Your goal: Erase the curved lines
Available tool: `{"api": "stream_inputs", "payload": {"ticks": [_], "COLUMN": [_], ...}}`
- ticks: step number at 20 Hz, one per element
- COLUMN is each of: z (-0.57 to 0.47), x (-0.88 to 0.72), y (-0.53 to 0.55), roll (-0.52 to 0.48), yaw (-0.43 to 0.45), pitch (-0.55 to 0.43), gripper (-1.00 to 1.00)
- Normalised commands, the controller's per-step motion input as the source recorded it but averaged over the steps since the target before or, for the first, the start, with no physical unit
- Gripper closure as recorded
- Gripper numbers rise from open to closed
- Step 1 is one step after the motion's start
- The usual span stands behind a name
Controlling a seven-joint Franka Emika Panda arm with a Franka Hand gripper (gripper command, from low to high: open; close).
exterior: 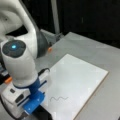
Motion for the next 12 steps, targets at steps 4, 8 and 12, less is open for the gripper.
{"api": "stream_inputs", "payload": {"ticks": [4, 8, 12], "z": [-0.03, -0.07, -0.05], "x": [0.22, 0.23, 0.18], "y": [-0.23, -0.21, -0.15], "roll": [0.093, 0.114, 0.151], "yaw": [-0.098, -0.100, -0.086], "pitch": [0.072, 0.041, 0.054], "gripper": [-1.00, -1.00, -1.00]}}
